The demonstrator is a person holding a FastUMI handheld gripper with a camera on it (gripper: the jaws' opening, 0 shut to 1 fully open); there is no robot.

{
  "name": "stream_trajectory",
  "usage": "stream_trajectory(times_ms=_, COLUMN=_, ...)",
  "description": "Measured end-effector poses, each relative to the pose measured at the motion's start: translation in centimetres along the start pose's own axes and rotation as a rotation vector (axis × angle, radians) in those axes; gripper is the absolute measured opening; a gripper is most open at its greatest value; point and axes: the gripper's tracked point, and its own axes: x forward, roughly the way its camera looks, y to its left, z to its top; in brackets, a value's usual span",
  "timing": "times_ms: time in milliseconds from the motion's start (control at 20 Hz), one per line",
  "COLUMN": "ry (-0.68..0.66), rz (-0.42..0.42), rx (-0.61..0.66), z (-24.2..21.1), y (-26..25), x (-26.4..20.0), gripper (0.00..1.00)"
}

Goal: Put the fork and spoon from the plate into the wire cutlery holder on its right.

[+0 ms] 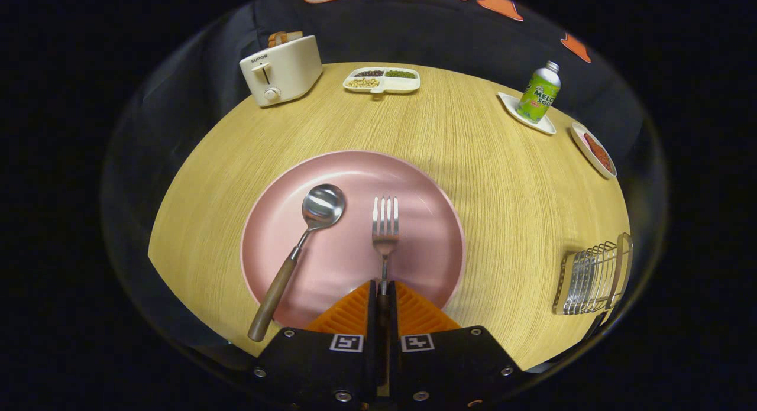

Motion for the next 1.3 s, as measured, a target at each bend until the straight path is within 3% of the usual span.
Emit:
stream_trajectory(times_ms=150, ry=0.004, rz=0.034, rx=0.047, z=0.5, y=0.2, x=-0.4, gripper=0.05)
stream_trajectory(times_ms=600, ry=-0.181, rz=0.082, rx=0.096, z=6.7, y=-1.0, x=-6.0, gripper=0.04)
stream_trajectory(times_ms=1050, ry=-0.362, rz=-0.064, rx=0.167, z=10.7, y=-10.9, x=-13.5, gripper=0.04)
stream_trajectory(times_ms=1300, ry=-0.401, rz=-0.15, rx=0.218, z=10.7, y=-16.1, x=-16.8, gripper=0.04)
